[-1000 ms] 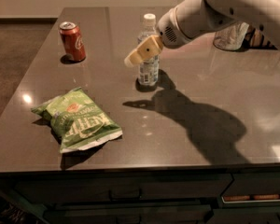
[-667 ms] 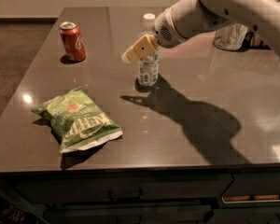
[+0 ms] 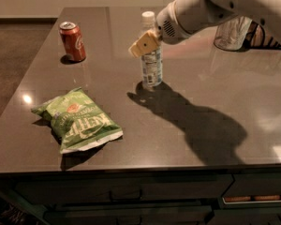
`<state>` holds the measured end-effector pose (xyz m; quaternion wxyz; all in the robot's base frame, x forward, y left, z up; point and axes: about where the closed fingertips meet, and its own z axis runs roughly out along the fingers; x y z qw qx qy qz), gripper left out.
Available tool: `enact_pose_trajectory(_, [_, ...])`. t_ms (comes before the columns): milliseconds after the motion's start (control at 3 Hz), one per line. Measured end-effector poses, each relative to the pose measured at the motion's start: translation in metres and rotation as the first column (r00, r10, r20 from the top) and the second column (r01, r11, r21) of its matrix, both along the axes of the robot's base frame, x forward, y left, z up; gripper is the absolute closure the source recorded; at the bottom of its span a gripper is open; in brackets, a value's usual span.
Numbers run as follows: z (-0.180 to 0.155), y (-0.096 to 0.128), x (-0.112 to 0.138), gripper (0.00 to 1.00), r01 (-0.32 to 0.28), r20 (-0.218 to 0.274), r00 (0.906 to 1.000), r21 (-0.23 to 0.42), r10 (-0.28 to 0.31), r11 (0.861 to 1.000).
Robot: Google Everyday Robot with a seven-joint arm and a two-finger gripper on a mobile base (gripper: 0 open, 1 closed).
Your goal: Knock blue plastic bottle over
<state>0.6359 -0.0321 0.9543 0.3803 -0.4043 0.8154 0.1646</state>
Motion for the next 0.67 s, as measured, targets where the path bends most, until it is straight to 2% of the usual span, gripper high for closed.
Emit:
enact_pose_trajectory(333, [0.021, -0.014, -0.006, 0.88, 0.021, -0.014, 0.9996, -0.118, -0.023, 0.993])
enact_pose_trajectory(667, [0.029, -0.028, 0.001, 1.00, 0.018, -0.052, 0.9981, -0.263, -0.033, 0.965])
